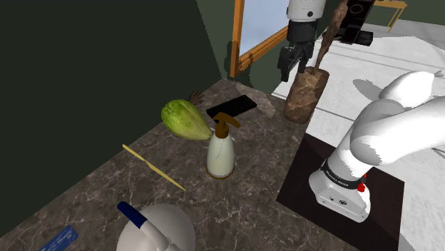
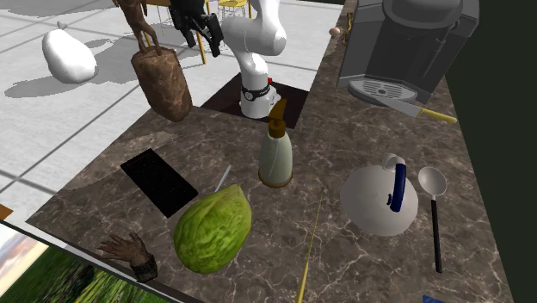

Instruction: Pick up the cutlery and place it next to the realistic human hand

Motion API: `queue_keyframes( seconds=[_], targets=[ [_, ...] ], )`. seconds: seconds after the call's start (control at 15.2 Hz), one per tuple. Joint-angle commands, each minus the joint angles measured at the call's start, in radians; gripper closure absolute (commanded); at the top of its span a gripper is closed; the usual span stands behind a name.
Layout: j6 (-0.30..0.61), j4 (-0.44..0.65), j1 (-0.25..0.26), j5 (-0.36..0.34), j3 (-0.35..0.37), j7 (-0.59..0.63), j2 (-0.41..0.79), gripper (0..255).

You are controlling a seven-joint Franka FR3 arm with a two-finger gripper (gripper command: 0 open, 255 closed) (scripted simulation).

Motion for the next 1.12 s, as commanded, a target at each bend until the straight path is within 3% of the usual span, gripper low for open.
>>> queue_keyframes(
  seconds=[0.0, 0.59, 1.06],
  targets=[
    [0.0, 0.0, 0.0, 0.0, 0.0, 0.0, 0.0, 0],
    [0.213, 0.026, 0.069, 0.08, 0.142, 0.105, 0.223, 0],
    [0.356, 0.113, 0.107, 0.091, 0.247, 0.191, 0.441, 0]
  ],
)
